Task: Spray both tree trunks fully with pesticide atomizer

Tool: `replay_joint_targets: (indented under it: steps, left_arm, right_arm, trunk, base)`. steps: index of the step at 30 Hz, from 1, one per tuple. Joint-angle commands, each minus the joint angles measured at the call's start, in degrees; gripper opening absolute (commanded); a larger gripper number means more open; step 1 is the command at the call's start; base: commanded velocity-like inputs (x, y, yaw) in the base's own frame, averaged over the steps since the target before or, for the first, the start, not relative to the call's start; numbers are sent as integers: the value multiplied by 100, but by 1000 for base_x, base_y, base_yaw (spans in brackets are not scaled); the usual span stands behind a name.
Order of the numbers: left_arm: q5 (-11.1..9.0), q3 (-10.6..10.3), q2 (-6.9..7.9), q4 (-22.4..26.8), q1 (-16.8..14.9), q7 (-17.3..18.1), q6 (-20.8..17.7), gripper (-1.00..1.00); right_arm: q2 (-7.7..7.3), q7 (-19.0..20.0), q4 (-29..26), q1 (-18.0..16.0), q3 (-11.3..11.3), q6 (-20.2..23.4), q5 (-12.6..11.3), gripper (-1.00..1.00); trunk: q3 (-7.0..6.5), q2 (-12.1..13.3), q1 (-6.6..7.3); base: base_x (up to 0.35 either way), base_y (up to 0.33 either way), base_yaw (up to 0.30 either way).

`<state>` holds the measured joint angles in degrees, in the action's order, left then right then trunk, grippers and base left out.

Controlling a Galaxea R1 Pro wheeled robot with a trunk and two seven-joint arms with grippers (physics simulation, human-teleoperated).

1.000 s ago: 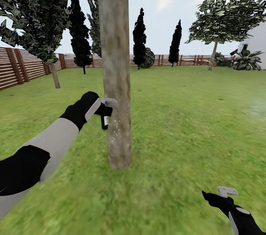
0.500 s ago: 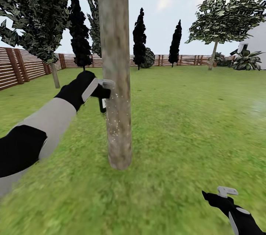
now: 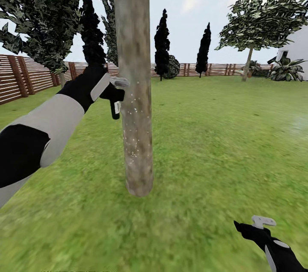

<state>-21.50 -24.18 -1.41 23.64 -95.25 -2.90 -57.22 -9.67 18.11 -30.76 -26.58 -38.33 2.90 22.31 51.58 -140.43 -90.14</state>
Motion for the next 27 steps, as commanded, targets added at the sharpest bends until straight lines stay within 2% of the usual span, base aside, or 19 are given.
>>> replay_joint_targets:
  steps: [1, 4, 13, 19, 22, 27]
  left_arm:
    - [6, -5, -3, -153, -1, 0, 3, -100]
    - [5, -16, -13, -552, 3, 0, 8, -100]
    - [5, -17, -17, -774, 9, 0, 9, -100]
    - [-2, -3, -3, -814, 40, 8, 25, -100]
    - [-4, -5, 0, -1022, 42, 8, 33, -100]
    - [-9, -8, -7, -1088, 46, 16, 43, -100]
  right_arm:
    - [0, 0, 0, 2, 0, 0, 0, 100]
    - [0, -6, 0, 0, 18, -10, 12, 100]
    - [0, 1, 0, -2, 1, -14, 18, 100]
    - [-1, -5, 0, 1, 9, -17, 27, 100]
    - [-3, -7, 0, -2, 9, -16, 26, 100]
    - [-8, 2, -1, 2, 9, -41, 19, 100]
  trunk:
    - [0, 0, 0]
    - [0, 0, 0]
    - [0, 0, 0]
    - [0, 0, 0]
    - [0, 0, 0]
    - [0, 0, 0]
  base:
    - [0, 0, 198]
    - [0, 0, 122]
    - [-154, -184, 12]
    - [-53, -172, 263]
    - [-1, -40, 248]
    - [35, -293, 23]
